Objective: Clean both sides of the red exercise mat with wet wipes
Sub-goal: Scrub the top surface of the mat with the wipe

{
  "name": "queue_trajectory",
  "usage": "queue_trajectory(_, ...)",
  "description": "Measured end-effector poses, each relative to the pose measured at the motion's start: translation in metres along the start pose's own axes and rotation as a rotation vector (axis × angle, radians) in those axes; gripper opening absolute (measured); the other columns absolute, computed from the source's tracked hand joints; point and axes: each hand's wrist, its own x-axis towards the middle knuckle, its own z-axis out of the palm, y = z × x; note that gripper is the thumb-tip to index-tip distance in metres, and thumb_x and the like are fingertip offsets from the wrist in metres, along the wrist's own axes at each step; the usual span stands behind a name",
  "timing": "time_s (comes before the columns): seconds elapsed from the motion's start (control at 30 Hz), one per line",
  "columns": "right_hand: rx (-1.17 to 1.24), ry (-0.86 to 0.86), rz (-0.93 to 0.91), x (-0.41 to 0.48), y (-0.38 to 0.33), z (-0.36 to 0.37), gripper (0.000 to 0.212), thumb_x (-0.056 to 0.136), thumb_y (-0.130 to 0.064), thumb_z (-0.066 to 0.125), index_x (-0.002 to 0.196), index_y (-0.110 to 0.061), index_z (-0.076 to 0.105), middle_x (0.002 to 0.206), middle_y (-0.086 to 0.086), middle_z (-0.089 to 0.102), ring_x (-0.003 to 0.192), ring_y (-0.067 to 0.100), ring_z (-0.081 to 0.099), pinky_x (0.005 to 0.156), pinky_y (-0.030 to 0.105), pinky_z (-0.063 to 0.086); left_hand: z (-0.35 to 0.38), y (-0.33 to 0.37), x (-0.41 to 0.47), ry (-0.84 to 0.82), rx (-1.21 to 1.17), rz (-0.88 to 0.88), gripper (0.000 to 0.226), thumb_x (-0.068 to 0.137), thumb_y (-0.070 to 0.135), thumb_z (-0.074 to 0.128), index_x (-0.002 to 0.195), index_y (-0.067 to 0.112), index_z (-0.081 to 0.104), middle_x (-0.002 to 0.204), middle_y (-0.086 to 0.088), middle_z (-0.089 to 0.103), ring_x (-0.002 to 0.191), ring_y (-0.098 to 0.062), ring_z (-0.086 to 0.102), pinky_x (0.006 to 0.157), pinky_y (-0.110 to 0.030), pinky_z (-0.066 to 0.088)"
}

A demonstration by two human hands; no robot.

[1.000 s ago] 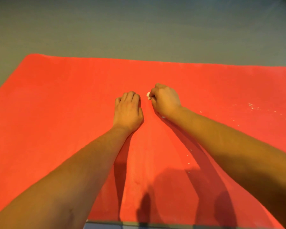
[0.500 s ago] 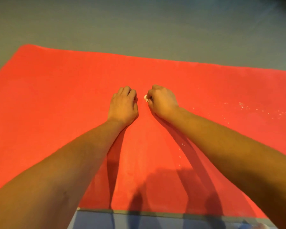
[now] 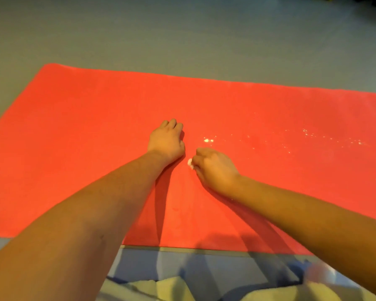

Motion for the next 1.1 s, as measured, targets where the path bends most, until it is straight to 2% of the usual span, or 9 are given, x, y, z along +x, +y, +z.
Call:
queue_trajectory(0.13,-0.044,-0.012,0.223,0.035,0.007,0.005,0.011,0.087,-0.018,0.061,0.089,-0.019,0.071,0.090,0.006,0.060,0.086,0.034,0.063,0.063,0.036,0.042,-0.011,0.010,-0.023,-0.105,0.009,-0.017,0.034,0.085,0.026,0.061,0.116,0.015,0.059,0.120,-0.007,0.056,0.116,-0.030,0.053,0.086,-0.043,0.049)
queue_trajectory(0.23,-0.038,-0.037,0.228,0.019,-0.007,0.003,0.015,0.086,-0.015,0.061,0.094,-0.020,0.073,0.092,0.006,0.061,0.087,0.033,0.063,0.067,0.037,0.047,-0.019,0.015,-0.036,-0.181,0.068,-0.008,0.037,0.086,0.030,0.063,0.120,0.016,0.058,0.123,-0.006,0.055,0.118,-0.030,0.053,0.088,-0.043,0.050)
queue_trajectory(0.33,0.033,-0.081,0.132,-0.026,-0.029,-0.004,0.016,0.090,-0.020,0.058,0.097,-0.019,0.072,0.092,0.004,0.060,0.086,0.032,0.063,0.065,0.039,0.051,-0.023,0.021,-0.053,-0.204,0.069,-0.026,0.036,0.087,0.028,0.060,0.121,0.016,0.059,0.123,-0.006,0.055,0.119,-0.030,0.053,0.089,-0.044,0.052)
queue_trajectory(0.43,0.103,-0.078,-0.044,-0.085,-0.053,-0.009,0.008,0.088,-0.021,0.065,0.094,-0.019,0.071,0.086,0.002,0.058,0.079,0.028,0.063,0.060,0.037,0.049,-0.025,0.023,-0.067,-0.201,0.041,-0.035,0.037,0.083,0.026,0.059,0.119,0.016,0.060,0.122,-0.006,0.055,0.119,-0.031,0.053,0.089,-0.045,0.054)
queue_trajectory(0.53,0.121,-0.106,-0.152,-0.112,-0.056,-0.015,0.006,0.085,-0.022,0.070,0.091,-0.021,0.069,0.084,0.000,0.056,0.076,0.025,0.061,0.055,0.035,0.045,-0.031,0.025,-0.080,-0.237,0.020,-0.042,0.049,0.081,0.032,0.059,0.127,0.017,0.059,0.135,-0.006,0.053,0.128,-0.030,0.051,0.097,-0.045,0.053)
queue_trajectory(0.67,0.077,-0.061,0.031,-0.074,-0.034,-0.009,0.008,0.088,-0.023,0.062,0.090,-0.020,0.070,0.086,0.003,0.055,0.080,0.032,0.062,0.057,0.037,0.043,-0.043,0.031,-0.086,-0.371,0.053,-0.063,0.078,0.085,0.048,0.062,0.155,0.021,0.041,0.169,-0.007,0.026,0.155,-0.026,0.026,0.120,-0.042,0.036)
queue_trajectory(0.8,0.093,-0.053,0.218,-0.047,-0.027,-0.005,0.014,0.087,-0.020,0.060,0.093,-0.018,0.073,0.092,0.006,0.057,0.082,0.036,0.063,0.062,0.040,0.046,-0.053,0.038,-0.082,-0.492,0.073,-0.092,0.103,0.082,0.067,0.065,0.165,0.023,0.024,0.175,-0.006,0.007,0.160,-0.023,0.012,0.127,-0.042,0.025)
queue_trajectory(0.93,0.164,-0.110,0.078,-0.087,-0.050,-0.007,0.019,0.089,-0.022,0.054,0.097,-0.021,0.071,0.097,0.004,0.059,0.088,0.032,0.064,0.067,0.040,0.052,-0.062,0.033,-0.077,-0.564,0.085,-0.060,0.121,0.073,0.076,0.074,0.166,0.020,0.019,0.174,-0.009,0.004,0.160,-0.024,0.011,0.128,-0.038,0.021)
queue_trajectory(1.1,0.261,-0.211,-0.200,-0.145,-0.062,-0.011,0.014,0.090,-0.023,0.061,0.100,-0.024,0.070,0.096,-0.002,0.059,0.086,0.023,0.062,0.065,0.035,0.051,-0.063,0.039,-0.077,-0.547,0.073,-0.080,0.127,0.062,0.076,0.083,0.161,0.018,0.028,0.172,-0.007,0.014,0.158,-0.025,0.017,0.124,-0.045,0.031)
